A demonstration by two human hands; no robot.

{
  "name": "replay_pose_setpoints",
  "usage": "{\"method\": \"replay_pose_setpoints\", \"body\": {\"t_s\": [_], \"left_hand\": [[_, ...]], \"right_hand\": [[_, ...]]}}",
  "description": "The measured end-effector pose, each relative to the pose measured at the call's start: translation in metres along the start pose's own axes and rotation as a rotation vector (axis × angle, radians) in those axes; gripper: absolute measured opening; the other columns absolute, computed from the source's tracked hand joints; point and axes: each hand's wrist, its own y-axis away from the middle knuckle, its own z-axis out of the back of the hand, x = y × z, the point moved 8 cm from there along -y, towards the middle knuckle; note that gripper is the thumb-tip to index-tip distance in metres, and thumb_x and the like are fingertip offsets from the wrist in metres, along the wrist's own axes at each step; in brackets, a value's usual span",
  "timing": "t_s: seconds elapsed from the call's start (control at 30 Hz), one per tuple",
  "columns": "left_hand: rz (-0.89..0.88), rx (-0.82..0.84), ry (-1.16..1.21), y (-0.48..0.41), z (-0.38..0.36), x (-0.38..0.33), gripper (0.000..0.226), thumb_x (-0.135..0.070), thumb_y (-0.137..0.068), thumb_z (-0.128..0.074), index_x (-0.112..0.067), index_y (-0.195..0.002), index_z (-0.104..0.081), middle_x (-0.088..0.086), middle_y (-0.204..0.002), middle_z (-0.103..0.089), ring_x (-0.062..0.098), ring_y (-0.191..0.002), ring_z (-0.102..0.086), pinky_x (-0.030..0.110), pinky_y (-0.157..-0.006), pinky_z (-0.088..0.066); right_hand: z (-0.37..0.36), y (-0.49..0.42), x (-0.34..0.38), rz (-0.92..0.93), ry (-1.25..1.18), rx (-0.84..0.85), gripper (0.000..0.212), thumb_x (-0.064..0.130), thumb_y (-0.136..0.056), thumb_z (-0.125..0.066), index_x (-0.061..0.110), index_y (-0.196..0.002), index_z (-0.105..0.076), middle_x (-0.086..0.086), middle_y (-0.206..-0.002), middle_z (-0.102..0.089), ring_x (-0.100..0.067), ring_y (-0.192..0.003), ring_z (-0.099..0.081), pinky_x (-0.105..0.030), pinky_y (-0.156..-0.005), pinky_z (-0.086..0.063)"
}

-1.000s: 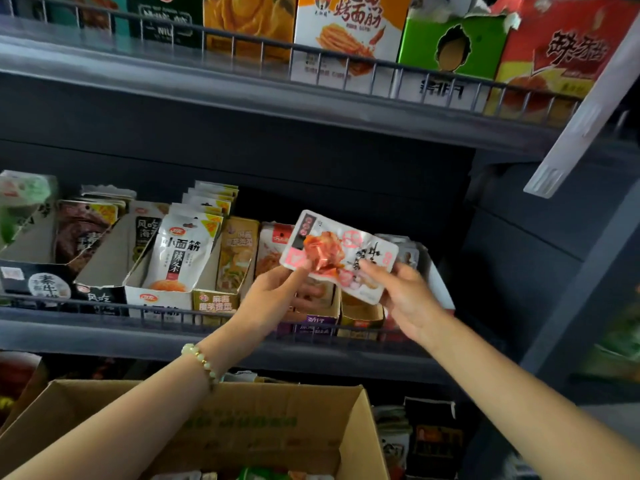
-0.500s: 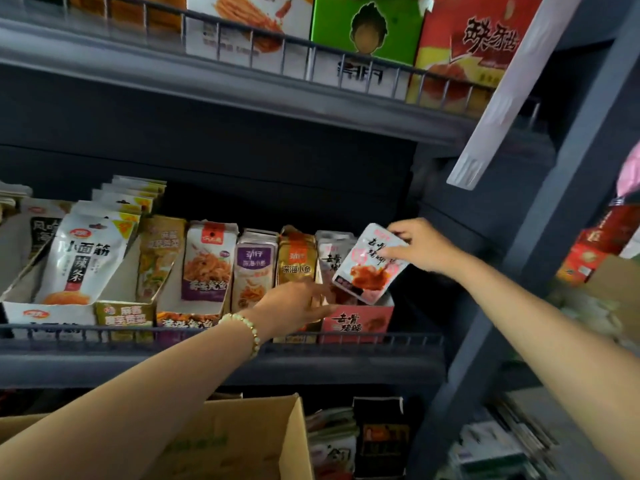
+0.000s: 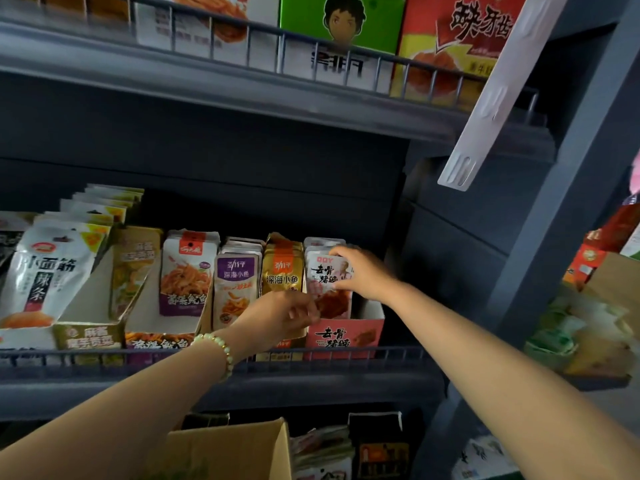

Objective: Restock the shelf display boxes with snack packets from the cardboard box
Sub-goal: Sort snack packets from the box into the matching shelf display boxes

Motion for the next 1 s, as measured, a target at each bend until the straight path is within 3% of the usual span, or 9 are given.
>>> {"method": "replay_pose_setpoints", "body": {"t_s": [0.2, 0.4, 0.6, 0.77, 0.87, 1.0], "left_hand": [[0.025, -0.007, 0.081, 0.003, 0.000, 0.001, 0.014, -0.037, -0.095, -0.052, -0.031, -0.100, -0.063, -0.011, -0.096, -0.065, 0.003, -0.088, -0.060, 0.026, -0.082, -0.054], [0.033, 0.038, 0.027, 0.021, 0.008, -0.003, 0.033, -0.042, -0.098, -0.045, -0.030, -0.127, -0.056, -0.010, -0.108, -0.062, 0.007, -0.098, -0.058, 0.024, -0.087, -0.050], [0.072, -0.009, 0.061, 0.078, 0.040, 0.003, 0.040, -0.049, -0.095, -0.045, -0.035, -0.132, -0.049, -0.016, -0.115, -0.059, 0.004, -0.106, -0.057, 0.028, -0.090, -0.051], [0.158, -0.004, -0.026, 0.165, 0.057, 0.029, 0.063, -0.070, -0.082, -0.037, -0.041, -0.138, -0.041, -0.021, -0.136, -0.046, 0.000, -0.122, -0.045, 0.027, -0.103, -0.042], [0.222, 0.013, -0.040, 0.225, 0.063, 0.047, 0.074, -0.084, -0.073, -0.029, -0.044, -0.135, -0.041, -0.025, -0.135, -0.042, -0.006, -0.124, -0.038, 0.025, -0.107, -0.036], [0.323, 0.060, -0.029, 0.299, 0.057, 0.083, 0.077, -0.087, -0.072, -0.023, -0.042, -0.129, -0.047, -0.021, -0.128, -0.046, -0.001, -0.121, -0.045, 0.024, -0.105, -0.039]], "right_hand": [[-0.002, -0.001, 0.005, 0.080, 0.016, -0.036, 0.062, 0.021, -0.076, -0.079, 0.025, -0.131, -0.050, 0.004, -0.139, -0.046, -0.023, -0.124, -0.045, -0.041, -0.094, -0.047], [0.018, 0.018, 0.012, 0.125, -0.014, -0.139, 0.051, 0.019, -0.084, -0.071, 0.024, -0.131, -0.053, 0.006, -0.132, -0.045, -0.015, -0.121, -0.047, -0.033, -0.098, -0.043], [0.051, 0.066, 0.049, 0.169, -0.195, -0.237, 0.038, 0.022, -0.093, -0.061, 0.021, -0.130, -0.054, 0.007, -0.132, -0.049, -0.007, -0.122, -0.046, -0.034, -0.106, -0.040], [0.006, 0.121, 0.103, 0.164, -0.264, 0.030, 0.045, 0.047, -0.091, -0.052, 0.040, -0.135, -0.045, 0.019, -0.145, -0.037, 0.001, -0.137, -0.030, -0.028, -0.113, -0.027], [-0.041, 0.154, 0.136, 0.156, -0.254, 0.205, 0.044, 0.045, -0.094, -0.050, 0.042, -0.138, -0.041, 0.027, -0.144, -0.031, 0.006, -0.135, -0.026, -0.024, -0.110, -0.025], [-0.112, 0.192, 0.172, 0.153, -0.264, 0.426, 0.043, 0.047, -0.095, -0.048, 0.043, -0.138, -0.041, 0.024, -0.149, -0.028, 0.005, -0.134, -0.027, -0.025, -0.109, -0.027]]}}
